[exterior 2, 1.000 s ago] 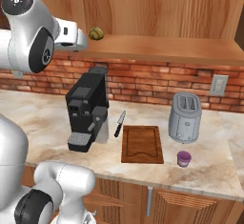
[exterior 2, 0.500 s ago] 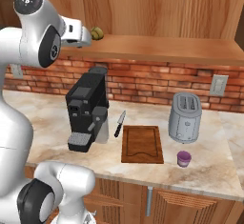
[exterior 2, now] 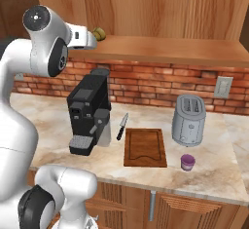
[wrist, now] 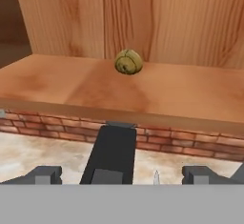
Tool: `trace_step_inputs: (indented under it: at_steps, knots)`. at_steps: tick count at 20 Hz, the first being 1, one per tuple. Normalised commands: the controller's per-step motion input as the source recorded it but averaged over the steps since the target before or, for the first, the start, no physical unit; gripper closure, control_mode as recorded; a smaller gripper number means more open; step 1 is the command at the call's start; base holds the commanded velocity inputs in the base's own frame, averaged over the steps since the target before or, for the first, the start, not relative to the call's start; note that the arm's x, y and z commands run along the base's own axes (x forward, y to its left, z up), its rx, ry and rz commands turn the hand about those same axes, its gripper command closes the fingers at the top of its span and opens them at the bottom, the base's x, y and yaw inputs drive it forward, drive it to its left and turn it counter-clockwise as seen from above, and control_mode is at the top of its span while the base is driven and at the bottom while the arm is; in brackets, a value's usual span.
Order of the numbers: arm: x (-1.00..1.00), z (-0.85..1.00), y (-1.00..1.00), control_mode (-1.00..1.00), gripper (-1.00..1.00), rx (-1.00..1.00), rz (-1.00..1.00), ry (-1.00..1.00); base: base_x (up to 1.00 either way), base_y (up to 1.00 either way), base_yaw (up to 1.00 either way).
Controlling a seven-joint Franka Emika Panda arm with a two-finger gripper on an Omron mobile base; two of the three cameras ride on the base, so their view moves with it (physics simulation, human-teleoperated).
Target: Pick the bread, place it on the cutting board, pick the jam, place it on the counter, and close the cabinet.
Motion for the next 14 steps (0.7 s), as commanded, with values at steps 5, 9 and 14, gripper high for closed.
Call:
trace_step_inputs:
  at_steps: [5,9,14]
  knots:
    - [0.26,-0.02,0.0,-1.0,-1.0,0.0,0.0,-0.04,0.0,0.0,0.0]
    - [0.28,0.0,0.0,-1.0,-1.0,0.0,0.0,0.0,0.0,0.0,0.0]
    - [0.28,0.05,0.0,-1.0,-1.0,0.0,0.0,0.01,0.0,0.0,0.0]
